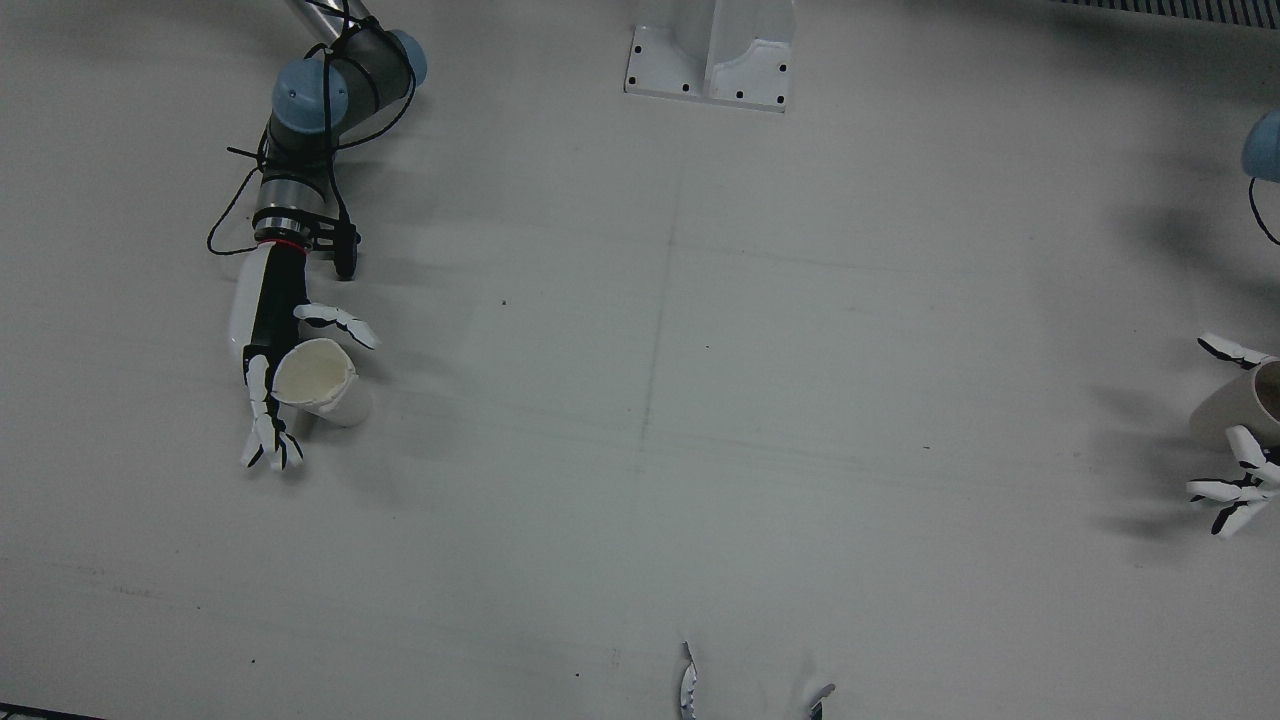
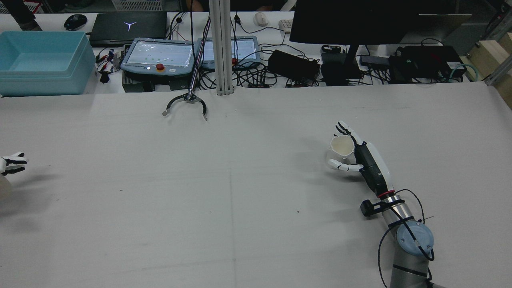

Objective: Pour water
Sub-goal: 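Lift the white cup off the table with the right hand, then bring the beige cup toward the white cup with the left hand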

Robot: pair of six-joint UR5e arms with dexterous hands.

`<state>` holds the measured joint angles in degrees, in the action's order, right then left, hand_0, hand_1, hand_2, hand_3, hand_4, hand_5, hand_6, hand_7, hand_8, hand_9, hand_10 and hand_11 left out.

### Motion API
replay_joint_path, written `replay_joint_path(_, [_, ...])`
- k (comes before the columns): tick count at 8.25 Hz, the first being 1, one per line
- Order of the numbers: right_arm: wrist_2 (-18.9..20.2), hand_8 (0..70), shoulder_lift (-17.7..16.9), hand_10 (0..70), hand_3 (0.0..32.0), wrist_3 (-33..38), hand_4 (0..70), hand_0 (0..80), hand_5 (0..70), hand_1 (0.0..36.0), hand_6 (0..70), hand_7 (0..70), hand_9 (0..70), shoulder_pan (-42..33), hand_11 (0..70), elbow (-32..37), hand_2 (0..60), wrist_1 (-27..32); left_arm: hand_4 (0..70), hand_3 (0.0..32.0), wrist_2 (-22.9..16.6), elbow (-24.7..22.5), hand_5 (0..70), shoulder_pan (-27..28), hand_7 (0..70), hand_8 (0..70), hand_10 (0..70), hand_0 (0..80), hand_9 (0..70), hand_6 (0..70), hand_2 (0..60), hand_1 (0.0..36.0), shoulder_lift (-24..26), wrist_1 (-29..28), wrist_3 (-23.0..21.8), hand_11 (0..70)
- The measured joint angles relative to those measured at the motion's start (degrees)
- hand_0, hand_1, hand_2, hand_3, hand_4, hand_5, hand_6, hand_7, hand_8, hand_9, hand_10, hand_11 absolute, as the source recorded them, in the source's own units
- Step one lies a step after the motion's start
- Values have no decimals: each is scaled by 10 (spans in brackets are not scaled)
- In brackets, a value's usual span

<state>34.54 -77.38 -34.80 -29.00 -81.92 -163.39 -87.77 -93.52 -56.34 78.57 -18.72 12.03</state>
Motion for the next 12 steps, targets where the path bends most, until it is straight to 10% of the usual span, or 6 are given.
replay_joint_path(2, [-1, 208, 2, 0, 8, -1, 0, 489, 130, 179, 462, 592, 260, 3, 0, 0, 253, 0, 700, 0, 0, 0, 700, 0, 220, 111, 115, 800, 49, 293, 0, 227, 0, 0, -1, 182])
replay_joint_path(3, [-1, 227, 2, 0, 0, 0, 0, 488, 135, 172, 514, 656, 288, 3, 0, 0, 253, 0, 700, 0, 0, 0, 700, 0, 218, 111, 115, 800, 49, 291, 0, 228, 0, 0, -1, 182])
replay_joint_path(12, [9, 188, -7, 0, 50, 16, 0, 518, 137, 203, 490, 578, 222, -29, 0, -66, 245, -6, 700, 0, -26, -44, 700, -1, 252, 118, 116, 800, 54, 327, 0, 242, 19, 26, -4, 184])
